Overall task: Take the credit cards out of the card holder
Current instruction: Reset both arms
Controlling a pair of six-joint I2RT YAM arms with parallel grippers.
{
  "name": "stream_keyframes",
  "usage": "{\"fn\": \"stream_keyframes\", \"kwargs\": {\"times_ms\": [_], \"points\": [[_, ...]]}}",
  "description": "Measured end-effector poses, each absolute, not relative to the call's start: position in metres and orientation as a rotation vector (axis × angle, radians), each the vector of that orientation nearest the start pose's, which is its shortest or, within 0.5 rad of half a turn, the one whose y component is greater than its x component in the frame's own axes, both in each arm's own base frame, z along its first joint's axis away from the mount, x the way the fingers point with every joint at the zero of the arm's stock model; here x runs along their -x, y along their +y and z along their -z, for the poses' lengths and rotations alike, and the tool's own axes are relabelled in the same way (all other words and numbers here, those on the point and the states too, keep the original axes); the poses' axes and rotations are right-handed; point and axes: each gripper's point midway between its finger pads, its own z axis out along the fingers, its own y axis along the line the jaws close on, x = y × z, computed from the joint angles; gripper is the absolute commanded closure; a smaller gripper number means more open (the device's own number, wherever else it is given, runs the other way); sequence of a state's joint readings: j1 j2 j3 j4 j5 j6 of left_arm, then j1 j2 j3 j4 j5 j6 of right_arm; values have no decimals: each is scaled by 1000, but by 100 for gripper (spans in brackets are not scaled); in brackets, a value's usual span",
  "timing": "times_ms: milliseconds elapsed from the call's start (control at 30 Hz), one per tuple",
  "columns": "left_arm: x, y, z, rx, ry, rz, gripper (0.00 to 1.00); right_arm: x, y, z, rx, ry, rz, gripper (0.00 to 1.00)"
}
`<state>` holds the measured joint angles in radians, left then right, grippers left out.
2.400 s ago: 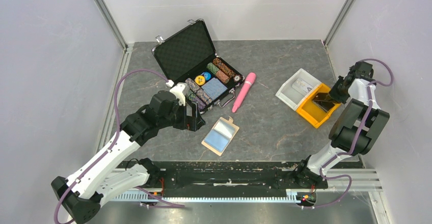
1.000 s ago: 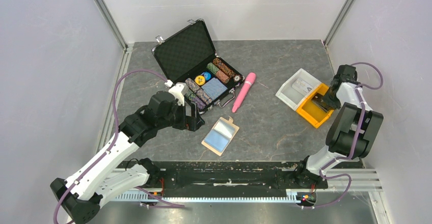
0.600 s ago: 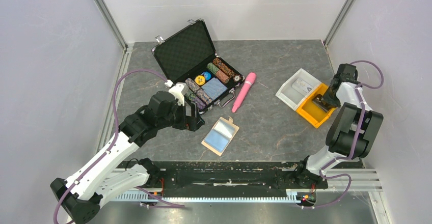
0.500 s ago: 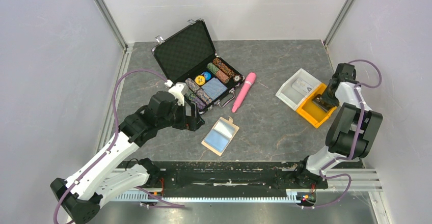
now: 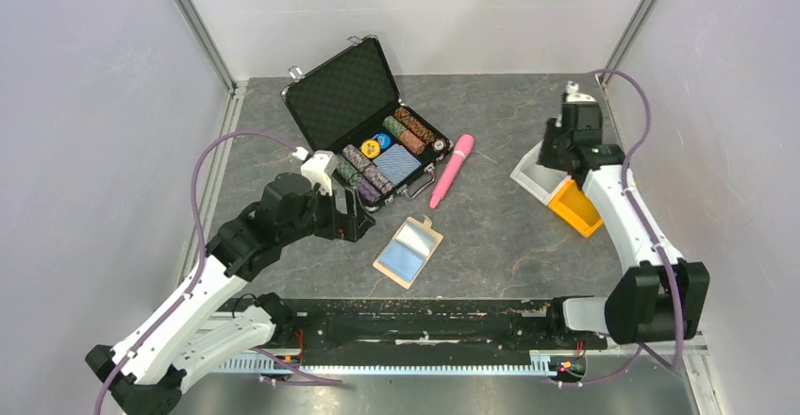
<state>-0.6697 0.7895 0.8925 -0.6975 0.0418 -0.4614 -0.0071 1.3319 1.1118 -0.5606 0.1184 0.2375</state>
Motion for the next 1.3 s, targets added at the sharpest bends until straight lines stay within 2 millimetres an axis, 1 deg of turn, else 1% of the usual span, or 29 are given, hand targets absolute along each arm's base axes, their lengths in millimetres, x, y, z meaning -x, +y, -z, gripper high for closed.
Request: {"fn": "stream_keyframes", "kwargs": {"times_ms": [67,133,233,300,333,367,467,533,700,833,900,967,1133,1300], "points": [[-186,-178,-223,-249,2201,684,0,-355,22,-183,-228,2299,-38,69],[-186,-177,-229,-243,2170,693,0,-348,49,-194,-140,2270,-96,62],[-190,-175,-236,-225,2134,686,0,-328,84,-213,-21,2202,-194,41],[-193,-174,-242,-213,2112,681,0,-315,97,-227,28,2146,-252,24],[-194,-173,-244,-207,2103,677,0,-308,100,-233,41,2119,-277,6],[-196,-173,-249,-200,2090,675,0,-300,101,-240,56,2084,-300,2],[-199,-172,-261,-186,2055,678,0,-284,102,-249,66,2016,-358,2],[-202,-172,-266,-176,2038,678,0,-275,103,-249,77,1992,-380,2],[-201,-173,-269,-148,2012,706,0,-255,103,-228,73,1975,-433,2],[-196,-170,-266,-120,1972,742,0,-247,107,-211,51,1984,-485,2],[-193,-168,-263,-111,1959,754,0,-245,109,-206,45,1992,-500,2],[-191,-167,-263,-105,1940,765,0,-243,109,-208,43,1981,-511,2],[-191,-165,-270,-99,1901,780,0,-243,109,-224,44,1910,-526,2],[-191,-166,-271,-97,1896,782,0,-243,110,-230,45,1884,-531,2]]}}
